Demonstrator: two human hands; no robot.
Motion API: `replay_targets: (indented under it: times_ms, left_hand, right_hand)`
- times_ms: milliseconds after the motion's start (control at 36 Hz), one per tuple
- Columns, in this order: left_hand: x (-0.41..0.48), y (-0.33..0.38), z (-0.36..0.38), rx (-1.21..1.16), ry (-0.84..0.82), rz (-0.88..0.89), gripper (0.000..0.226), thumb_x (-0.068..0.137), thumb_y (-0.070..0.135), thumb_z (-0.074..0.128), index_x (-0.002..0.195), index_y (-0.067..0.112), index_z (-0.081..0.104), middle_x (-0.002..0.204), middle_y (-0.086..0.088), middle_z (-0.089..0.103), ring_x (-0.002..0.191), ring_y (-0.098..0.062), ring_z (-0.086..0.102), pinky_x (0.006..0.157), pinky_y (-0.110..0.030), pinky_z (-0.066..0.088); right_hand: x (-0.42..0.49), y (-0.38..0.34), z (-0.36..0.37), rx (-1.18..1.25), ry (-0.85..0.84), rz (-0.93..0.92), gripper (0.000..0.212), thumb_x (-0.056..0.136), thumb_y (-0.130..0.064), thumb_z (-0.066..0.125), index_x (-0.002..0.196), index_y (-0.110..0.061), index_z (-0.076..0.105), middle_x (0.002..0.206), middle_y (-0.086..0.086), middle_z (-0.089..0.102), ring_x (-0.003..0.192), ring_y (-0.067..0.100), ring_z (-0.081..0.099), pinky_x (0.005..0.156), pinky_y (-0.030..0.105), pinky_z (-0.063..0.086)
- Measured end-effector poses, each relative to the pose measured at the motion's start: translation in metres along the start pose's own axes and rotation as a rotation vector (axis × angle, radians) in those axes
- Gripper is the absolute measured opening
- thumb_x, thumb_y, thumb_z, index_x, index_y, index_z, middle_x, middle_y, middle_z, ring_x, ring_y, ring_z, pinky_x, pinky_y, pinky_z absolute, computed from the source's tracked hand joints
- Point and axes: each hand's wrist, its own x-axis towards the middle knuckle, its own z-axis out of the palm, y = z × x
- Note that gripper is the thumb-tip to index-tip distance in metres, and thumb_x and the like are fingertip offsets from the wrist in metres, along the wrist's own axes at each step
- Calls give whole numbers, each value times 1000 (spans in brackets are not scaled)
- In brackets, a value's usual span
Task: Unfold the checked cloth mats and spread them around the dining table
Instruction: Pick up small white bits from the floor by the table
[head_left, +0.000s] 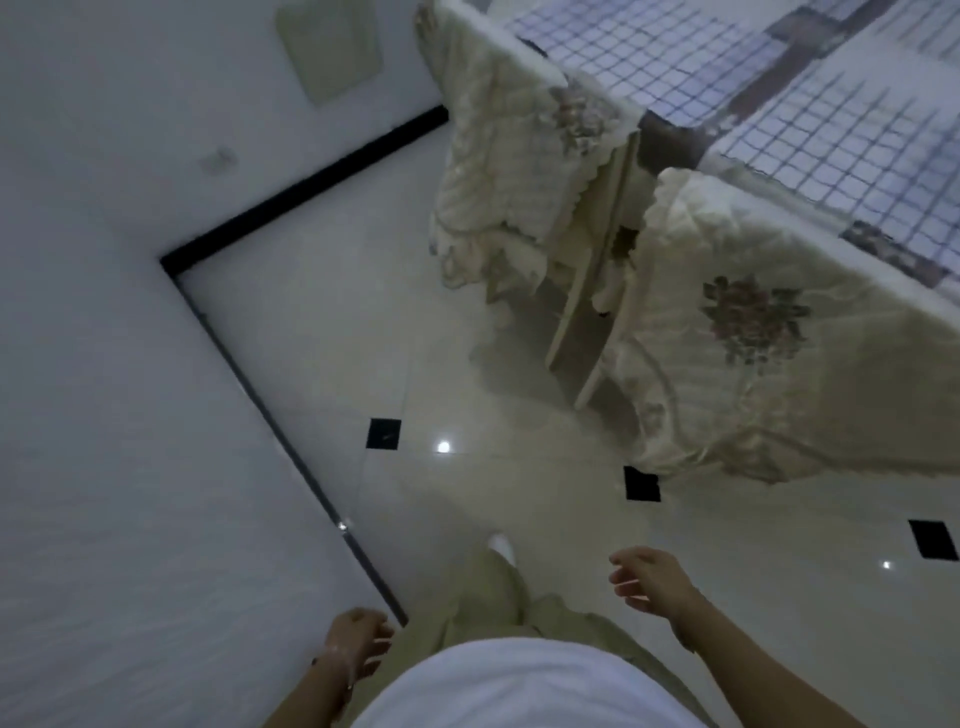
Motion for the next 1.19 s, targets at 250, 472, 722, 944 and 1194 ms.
replay_targets:
  times_ms: [250,472,722,944,1194]
  left_hand:
    - [32,110,-29,-227,-28,209,12,93,8,51,83,5,57,75,-12,57,64,-21,52,61,-28,44]
    - [75,204,-48,-394,-10,246,13,95,13,49,88,12,60,90,-11,62,79,-22,60,67,-29,50]
    - [124,270,-82,-320,66,29,16,94,13,50,91,2,61,80,-13,61,70,-22,55,66,-31,48]
    - [172,347,-152,-387,114,2,14,95,10,48,92,0,58,82,-17,60,70,-26,54,62,-30,44]
    - [245,467,-225,-508,105,-161,15,94,10,51,88,-2,58,83,-14,60,73,-27,54,60,-28,43]
  right_hand:
    - [51,-63,15,-169,12,118,16,88,-9,58,81,2,67,70,15,61,61,24,51,53,26,40]
    - [112,-183,58,-383,-68,85,20,90,-12,55,92,4,67,94,27,67,71,29,59,55,28,48]
    - [178,-379,144,-430,-191,-63,20,93,-14,53,97,3,62,77,12,59,66,19,54,61,26,46]
    - [223,-547,239,-518,-244,-201,14,93,-9,50,83,-7,59,64,7,57,43,9,55,39,12,41]
    - [266,-671,307,-448,-262,-190,19,94,-8,47,78,-11,56,68,7,57,56,16,50,52,22,38]
